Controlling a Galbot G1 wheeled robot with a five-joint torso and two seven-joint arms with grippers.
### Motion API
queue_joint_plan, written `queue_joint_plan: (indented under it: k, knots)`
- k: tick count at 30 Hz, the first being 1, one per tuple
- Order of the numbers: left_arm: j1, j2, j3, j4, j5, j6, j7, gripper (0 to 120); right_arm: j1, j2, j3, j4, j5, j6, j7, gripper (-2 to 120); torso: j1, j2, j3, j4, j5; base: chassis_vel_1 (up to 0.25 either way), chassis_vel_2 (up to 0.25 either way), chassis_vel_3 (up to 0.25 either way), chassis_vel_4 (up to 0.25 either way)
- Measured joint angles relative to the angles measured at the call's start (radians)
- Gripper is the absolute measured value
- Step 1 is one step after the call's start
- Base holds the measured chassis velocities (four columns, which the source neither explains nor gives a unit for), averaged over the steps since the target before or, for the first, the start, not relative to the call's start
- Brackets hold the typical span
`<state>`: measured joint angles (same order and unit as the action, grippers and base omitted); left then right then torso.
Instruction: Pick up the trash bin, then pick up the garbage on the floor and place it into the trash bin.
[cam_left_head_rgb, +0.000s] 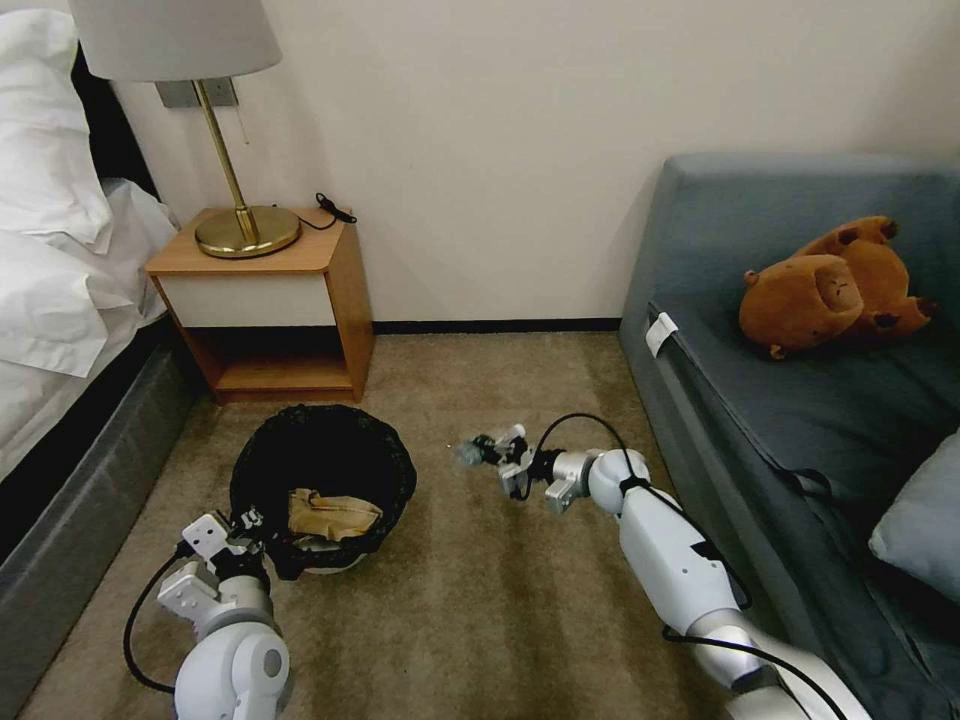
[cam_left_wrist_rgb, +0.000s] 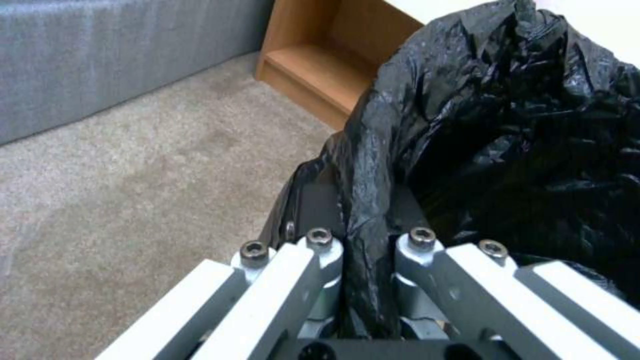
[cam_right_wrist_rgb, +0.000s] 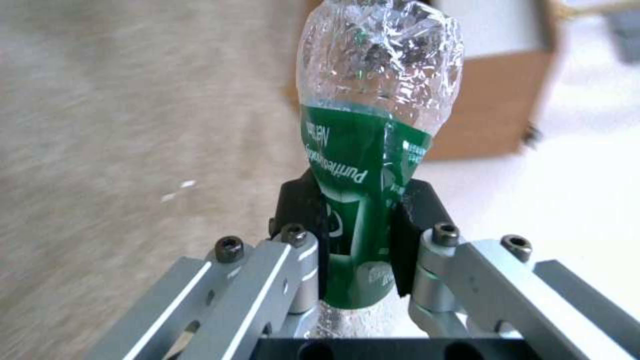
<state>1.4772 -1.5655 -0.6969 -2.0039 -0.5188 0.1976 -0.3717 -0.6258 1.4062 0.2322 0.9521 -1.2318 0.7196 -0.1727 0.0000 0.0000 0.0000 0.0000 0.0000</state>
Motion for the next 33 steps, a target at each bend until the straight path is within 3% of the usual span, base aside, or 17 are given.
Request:
queue_joint_plan:
  k: [3,4,8,11,12,14,15,17,18,20,21,23,33]
  knots:
    - [-0.003,0.001,0.001,0.009,0.000,0.000,0.000,4,-0.026,-0.005,0.004,0.048,0.135,-0.033,0.001,16,0.000,0.000,0.000,0.0000,-0.0001,0.000,0.000,0.000,0.000]
    - [-0.005,0.001,0.004,0.012,0.001,0.000,0.001,4,-0.047,-0.009,0.002,0.082,0.257,-0.062,0.003,16,0.000,0.000,0.000,0.0000,-0.0001,0.000,0.000,0.000,0.000]
    - [-0.006,0.001,0.008,0.012,0.003,0.000,0.001,4,-0.084,-0.019,-0.005,0.158,0.396,-0.139,0.009,16,0.000,0.000,0.000,-0.0001,0.0002,0.000,0.000,0.000,0.000]
    - [-0.008,0.002,0.010,0.013,0.006,0.001,0.002,4,-0.125,-0.022,-0.021,0.246,0.570,-0.237,0.048,16,0.000,0.000,0.000,-0.0001,0.0000,0.000,0.000,0.000,0.000]
    - [-0.008,0.002,0.010,0.013,0.006,0.001,0.002,4,-0.125,-0.022,-0.021,0.246,0.570,-0.237,0.048,16,0.000,0.000,0.000,-0.0001,0.0000,0.000,0.000,0.000,0.000]
    - [-0.010,0.003,0.013,0.014,0.009,0.003,0.001,4,-0.152,-0.021,-0.046,0.308,0.741,-0.309,0.091,16,0.000,0.000,0.000,-0.0001,-0.0001,0.000,0.000,0.000,0.000]
    - [-0.010,0.003,0.013,0.014,0.009,0.003,0.001,4,-0.152,-0.021,-0.046,0.308,0.741,-0.309,0.091,16,0.000,0.000,0.000,-0.0001,-0.0001,0.000,0.000,0.000,0.000]
    - [-0.012,0.002,0.020,0.015,0.010,0.008,-0.001,4,-0.171,-0.021,-0.082,0.366,0.882,-0.370,0.119,16,0.000,0.000,0.000,-0.0001,-0.0001,0.000,0.000,0.000,0.000]
    - [-0.012,0.002,0.020,0.015,0.010,0.008,-0.001,4,-0.171,-0.021,-0.082,0.366,0.882,-0.370,0.119,16,0.000,0.000,0.000,-0.0001,-0.0001,0.000,0.000,0.000,0.000]
    - [-0.017,0.001,0.024,0.018,0.013,0.009,-0.002,4,-0.189,-0.020,-0.121,0.437,1.030,-0.436,0.151,16,0.000,0.000,0.000,0.0000,0.0000,0.000,0.000,0.000,0.000]
    - [-0.017,0.001,0.024,0.018,0.013,0.009,-0.002,4,-0.189,-0.020,-0.121,0.437,1.030,-0.436,0.151,16,0.000,0.000,0.000,0.0000,0.0000,0.000,0.000,0.000,0.000]
    - [-0.021,0.001,0.027,0.024,0.015,0.010,-0.002,4,-0.198,-0.019,-0.155,0.499,1.157,-0.480,0.178,16,0.000,0.000,0.000,0.0000,-0.0001,0.000,0.000,0.000,0.000]
    - [-0.022,0.002,0.033,0.036,0.026,0.010,-0.002,4,-0.218,-0.022,-0.243,0.653,1.384,-0.572,0.248,16,0.000,0.000,0.000,0.0000,-0.0001,0.000,0.000,0.000,0.000]
